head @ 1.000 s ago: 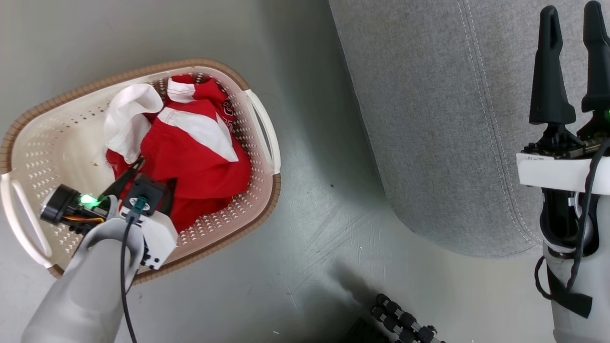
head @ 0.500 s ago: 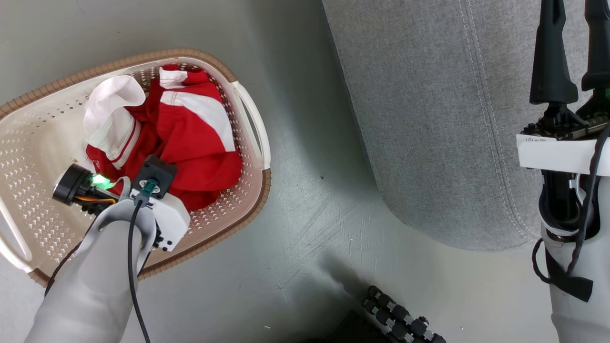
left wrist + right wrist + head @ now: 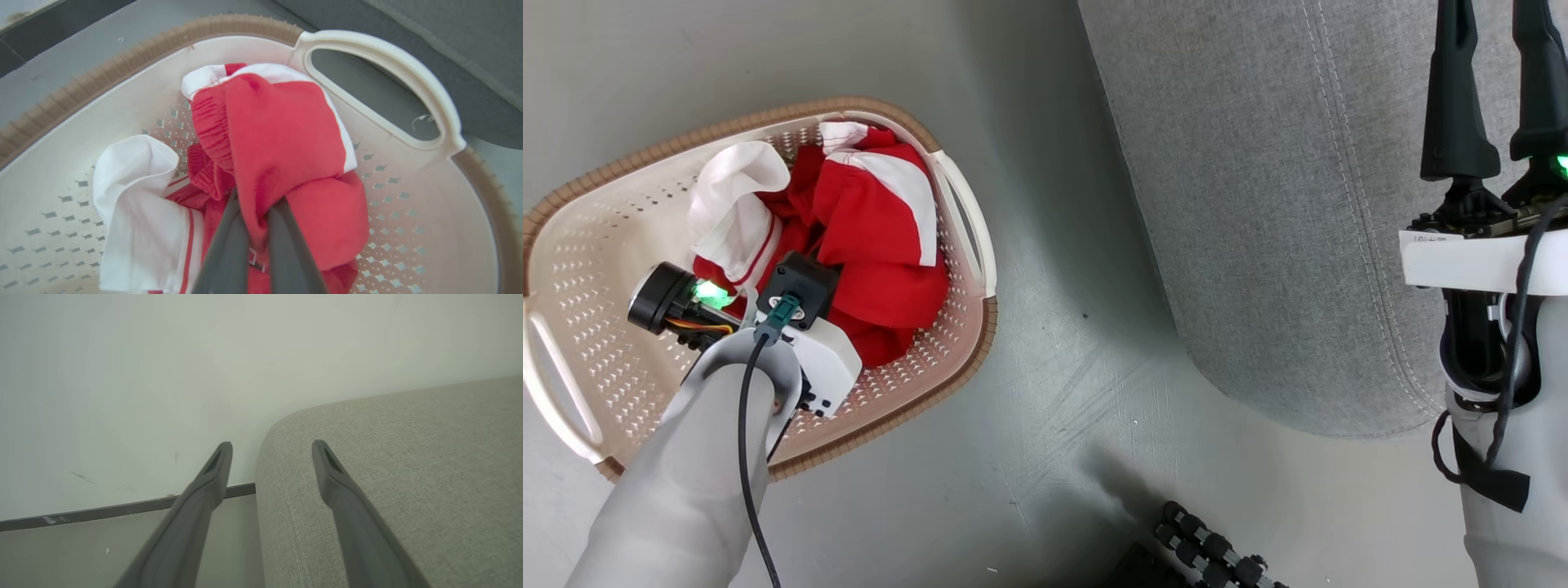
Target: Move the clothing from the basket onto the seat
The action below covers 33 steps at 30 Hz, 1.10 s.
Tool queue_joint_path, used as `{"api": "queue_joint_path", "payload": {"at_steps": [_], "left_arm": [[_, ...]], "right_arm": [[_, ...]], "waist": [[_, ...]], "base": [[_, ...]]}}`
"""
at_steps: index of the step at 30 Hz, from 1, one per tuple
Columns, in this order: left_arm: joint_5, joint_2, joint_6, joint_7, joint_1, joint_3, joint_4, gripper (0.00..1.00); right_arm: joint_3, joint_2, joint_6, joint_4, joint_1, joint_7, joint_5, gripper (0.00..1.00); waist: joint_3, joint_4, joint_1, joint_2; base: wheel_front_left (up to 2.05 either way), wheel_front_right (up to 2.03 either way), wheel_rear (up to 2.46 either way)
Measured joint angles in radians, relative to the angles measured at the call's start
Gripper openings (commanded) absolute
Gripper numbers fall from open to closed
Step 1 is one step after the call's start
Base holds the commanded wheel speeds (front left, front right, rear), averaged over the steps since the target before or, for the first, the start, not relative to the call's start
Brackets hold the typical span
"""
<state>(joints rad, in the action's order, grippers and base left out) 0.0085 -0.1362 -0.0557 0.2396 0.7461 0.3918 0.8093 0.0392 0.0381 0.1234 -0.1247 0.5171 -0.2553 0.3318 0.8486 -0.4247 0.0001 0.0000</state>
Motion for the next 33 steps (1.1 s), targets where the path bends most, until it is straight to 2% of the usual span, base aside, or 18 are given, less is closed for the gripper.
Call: {"api": "queue_joint_path", "payload": {"at_steps": [10, 20, 23, 33], "left_arm": [[-0.045, -0.015, 0.001, 0.008, -0.019, -0.052, -0.089, 0.00], [-0.082, -0.027, 0.002, 0.009, -0.050, -0.091, -0.194, 0.00], [-0.131, -0.018, 0.000, 0.009, -0.065, -0.116, -0.226, 0.00], [-0.151, -0.026, -0.036, 0.010, -0.067, -0.105, -0.305, 0.00]], "right_arm": [[-0.035, 0.000, 0.000, 0.051, 0.000, 0.000, -0.030, 1.00], [-0.063, 0.001, 0.000, 0.096, 0.004, 0.000, -0.118, 1.00], [-0.068, 0.002, 0.000, 0.107, 0.003, 0.000, -0.143, 1.00], [-0.078, 0.004, 0.000, 0.146, -0.015, 0.000, -0.202, 1.00]], "waist": [[-0.048, 0.037, 0.0000, 0.0000], [-0.116, 0.084, 0.0000, 0.0000], [-0.141, 0.098, 0.0000, 0.0000], [-0.227, 0.142, 0.0000, 0.0000]], "base": [[0.00, 0.00, 0.00], [0.00, 0.00, 0.00], [0.00, 0.00, 0.00], [0.00, 0.00, 0.00]]}}
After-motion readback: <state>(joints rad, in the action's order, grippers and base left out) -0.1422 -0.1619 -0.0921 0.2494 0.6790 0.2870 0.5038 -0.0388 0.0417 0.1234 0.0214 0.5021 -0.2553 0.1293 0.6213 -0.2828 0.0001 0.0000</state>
